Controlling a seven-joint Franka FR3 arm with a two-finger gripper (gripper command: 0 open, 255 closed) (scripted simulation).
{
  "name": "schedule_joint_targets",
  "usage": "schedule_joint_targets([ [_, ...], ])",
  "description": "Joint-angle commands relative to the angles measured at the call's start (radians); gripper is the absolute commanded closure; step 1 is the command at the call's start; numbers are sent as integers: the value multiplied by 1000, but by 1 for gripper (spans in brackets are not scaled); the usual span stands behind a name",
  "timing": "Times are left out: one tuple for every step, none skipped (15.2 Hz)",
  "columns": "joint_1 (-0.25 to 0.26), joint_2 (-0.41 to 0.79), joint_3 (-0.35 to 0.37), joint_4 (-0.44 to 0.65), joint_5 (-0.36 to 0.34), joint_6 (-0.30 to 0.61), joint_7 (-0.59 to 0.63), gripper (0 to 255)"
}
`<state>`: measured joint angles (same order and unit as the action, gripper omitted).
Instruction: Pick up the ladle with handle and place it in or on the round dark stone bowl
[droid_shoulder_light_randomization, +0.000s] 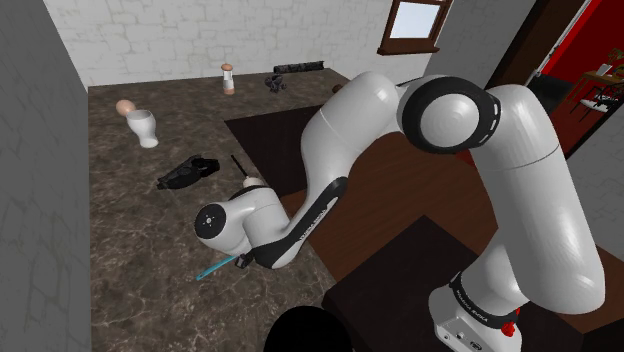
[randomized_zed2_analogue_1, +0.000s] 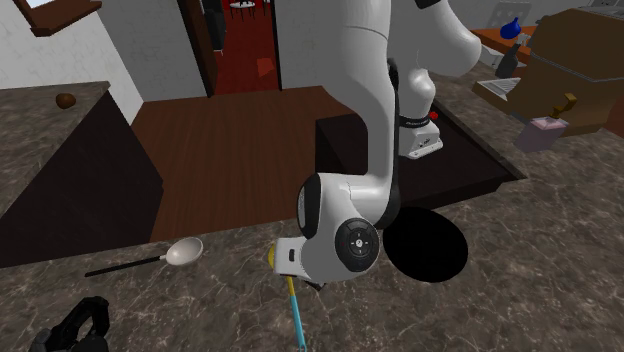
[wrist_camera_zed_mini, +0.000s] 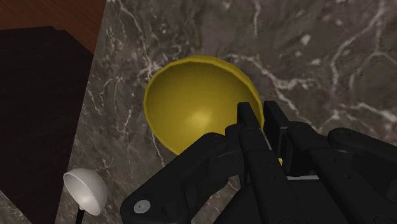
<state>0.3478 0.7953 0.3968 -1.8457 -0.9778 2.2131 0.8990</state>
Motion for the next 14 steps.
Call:
schedule_joint_targets([
  [0,0,0,0,0,0,0,255],
  [0,0,0,0,0,0,0,255],
  [-3,-12,5,-6,6,-4,-5,255],
  [-7,-23,9,-11,12,-9,-11,255],
  [-10,-35,14,-16,18,-14,-16,255],
  [-14,-46,18,-21,24,-19,-22,255],
  [-17,-58,23,-26,31,-24,-27,255],
  [-20,-69,28,-31,37,-29,-33,255],
  [-24,-81,32,-35,44,-33,-39,255],
  [-27,-92,37,-40,50,-39,-45,255],
  [-30,-103,42,-44,57,-44,-51,255],
  [-34,-114,46,-48,64,-49,-57,255],
  [-37,-125,51,-51,70,-54,-63,255],
  [-40,-136,56,-55,77,-59,-69,255],
])
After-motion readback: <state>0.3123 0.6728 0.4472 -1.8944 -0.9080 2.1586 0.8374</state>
